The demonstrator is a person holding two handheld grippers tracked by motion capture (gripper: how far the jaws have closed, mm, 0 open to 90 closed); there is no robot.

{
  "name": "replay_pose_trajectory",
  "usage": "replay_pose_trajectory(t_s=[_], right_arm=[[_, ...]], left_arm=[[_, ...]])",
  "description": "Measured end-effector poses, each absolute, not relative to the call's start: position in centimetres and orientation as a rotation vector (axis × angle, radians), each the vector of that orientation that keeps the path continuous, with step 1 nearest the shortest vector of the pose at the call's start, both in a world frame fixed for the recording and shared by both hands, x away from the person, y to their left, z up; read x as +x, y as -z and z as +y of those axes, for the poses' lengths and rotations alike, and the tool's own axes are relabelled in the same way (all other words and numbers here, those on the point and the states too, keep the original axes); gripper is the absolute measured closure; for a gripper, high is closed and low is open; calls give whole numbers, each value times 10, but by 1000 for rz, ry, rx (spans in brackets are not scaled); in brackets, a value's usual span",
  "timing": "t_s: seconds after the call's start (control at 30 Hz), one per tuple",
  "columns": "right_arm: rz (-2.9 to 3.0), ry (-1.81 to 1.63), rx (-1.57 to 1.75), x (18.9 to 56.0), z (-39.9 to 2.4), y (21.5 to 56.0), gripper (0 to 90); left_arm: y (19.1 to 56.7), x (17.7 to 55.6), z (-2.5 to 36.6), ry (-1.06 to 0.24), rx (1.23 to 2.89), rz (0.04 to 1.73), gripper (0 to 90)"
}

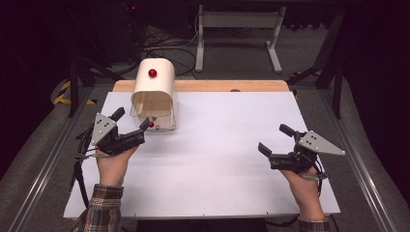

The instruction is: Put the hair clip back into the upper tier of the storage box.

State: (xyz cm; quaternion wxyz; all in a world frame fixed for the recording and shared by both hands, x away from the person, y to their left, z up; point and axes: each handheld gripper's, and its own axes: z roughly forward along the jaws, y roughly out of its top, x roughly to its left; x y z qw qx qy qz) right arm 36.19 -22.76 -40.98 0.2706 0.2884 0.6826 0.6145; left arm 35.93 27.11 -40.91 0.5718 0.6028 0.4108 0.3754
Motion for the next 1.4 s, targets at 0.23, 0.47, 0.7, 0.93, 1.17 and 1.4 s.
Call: replay_pose_trajectory(t_s=[0.23, 0.47, 0.7, 0.93, 1.17, 1.4], right_arm=[[1828, -1658, 775, 361, -227, 410, 1], [1830, -1656, 776, 362, -228, 410, 1], [1830, -1657, 777, 362, -227, 410, 1], [1831, -1657, 777, 362, -228, 410, 1], [1829, -1654, 785, 362, -228, 411, 1], [1824, -1658, 782, 362, -228, 412, 1]], left_arm=[[411, 357, 270, -881, 1417, 964, 68], [412, 353, 271, -886, 1418, 965, 54], [413, 347, 273, -883, 1420, 960, 36], [415, 343, 276, -877, 1424, 951, 28], [416, 336, 282, -876, 1426, 936, 27], [417, 330, 285, -859, 1427, 920, 27]])
